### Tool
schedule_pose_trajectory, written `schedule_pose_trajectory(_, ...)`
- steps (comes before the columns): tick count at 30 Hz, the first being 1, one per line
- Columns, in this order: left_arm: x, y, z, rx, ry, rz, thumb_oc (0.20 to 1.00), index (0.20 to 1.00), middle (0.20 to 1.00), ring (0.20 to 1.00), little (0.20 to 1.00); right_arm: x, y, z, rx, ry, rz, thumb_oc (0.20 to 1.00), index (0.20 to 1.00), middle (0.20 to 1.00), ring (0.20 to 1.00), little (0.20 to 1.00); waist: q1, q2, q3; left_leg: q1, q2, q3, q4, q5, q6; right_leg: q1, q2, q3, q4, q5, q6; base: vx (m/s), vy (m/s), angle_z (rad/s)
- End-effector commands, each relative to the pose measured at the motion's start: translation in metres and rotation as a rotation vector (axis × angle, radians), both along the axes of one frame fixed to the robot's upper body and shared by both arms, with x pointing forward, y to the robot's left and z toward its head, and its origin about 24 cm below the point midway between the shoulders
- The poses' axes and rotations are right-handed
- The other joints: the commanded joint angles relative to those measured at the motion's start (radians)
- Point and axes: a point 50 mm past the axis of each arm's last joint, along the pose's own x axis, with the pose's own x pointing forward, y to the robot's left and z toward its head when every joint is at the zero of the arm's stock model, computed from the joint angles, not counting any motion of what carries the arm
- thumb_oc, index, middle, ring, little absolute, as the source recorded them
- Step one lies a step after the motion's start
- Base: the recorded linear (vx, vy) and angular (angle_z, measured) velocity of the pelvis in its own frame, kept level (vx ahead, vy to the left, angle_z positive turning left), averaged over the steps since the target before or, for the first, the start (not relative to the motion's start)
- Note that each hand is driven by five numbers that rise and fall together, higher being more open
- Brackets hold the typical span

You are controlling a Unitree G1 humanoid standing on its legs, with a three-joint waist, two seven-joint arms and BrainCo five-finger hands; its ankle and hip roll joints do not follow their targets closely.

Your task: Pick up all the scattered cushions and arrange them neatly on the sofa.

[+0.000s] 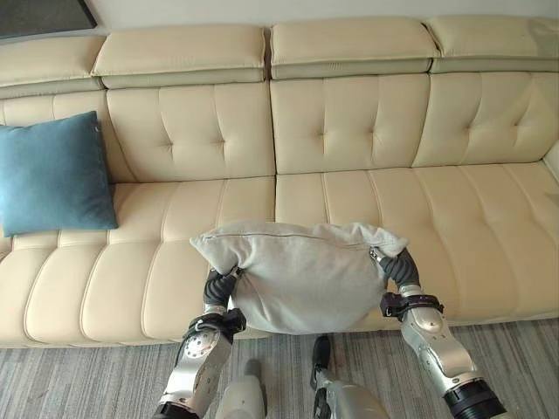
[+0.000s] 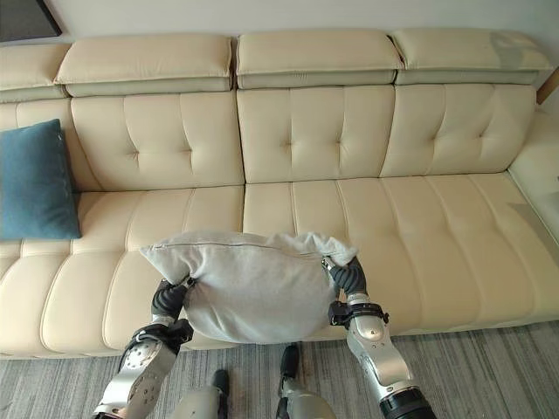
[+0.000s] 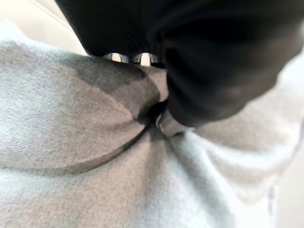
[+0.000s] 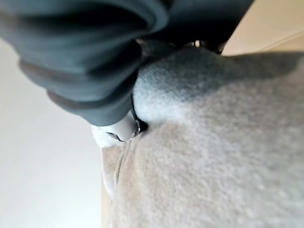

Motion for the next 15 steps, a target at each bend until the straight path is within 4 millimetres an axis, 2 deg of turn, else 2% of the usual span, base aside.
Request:
schedule_pose_trajectory(1,0.021,-0.015,0.058,0.016,-0.313,-0.063,0.200,0.200,0.200,0.200,0.200,0.014,0.027,0.049,0.035,-0.247,0.107,0.200,0.200,0.200,0.200,0.200,0.018,0.018,-0.059,0.090,0.014,-0.031,-0.132,0.038,-0.003,0.127,-0.028,0.029,0.075,-0.219,0.092,0.19,0.087,-0.06)
schedule_pose_trajectory(3,0.024,-0.018,0.060,0.019,-0.319,-0.069,0.200,0.200,0.200,0.200,0.200,0.016,0.028,0.051,0.019,-0.256,0.105,0.200,0.200,0.200,0.200,0.200,0.015,0.021,-0.067,0.106,0.012,-0.027,-0.146,0.045,-0.006,0.141,-0.029,0.031,0.071,-0.221,0.092,0.15,0.092,-0.10)
schedule_pose_trajectory(7,0.039,-0.020,0.068,0.083,-0.337,-0.066,0.200,0.200,0.200,0.200,0.200,0.037,0.035,0.073,-0.046,-0.323,0.101,0.200,0.200,0.200,0.200,0.200,0.025,0.012,-0.082,0.175,0.000,-0.006,-0.204,0.041,-0.002,0.166,-0.035,0.046,0.050,-0.209,0.101,0.13,0.103,-0.06)
schedule_pose_trajectory(15,0.060,-0.016,0.090,0.149,-0.402,-0.031,0.200,0.200,0.200,0.200,0.200,0.057,0.054,0.101,-0.077,-0.392,0.126,0.200,0.200,0.200,0.200,0.200,0.052,-0.019,-0.065,0.176,-0.008,0.001,-0.219,0.027,0.009,0.154,-0.046,0.057,0.041,-0.196,0.118,0.04,0.051,0.06)
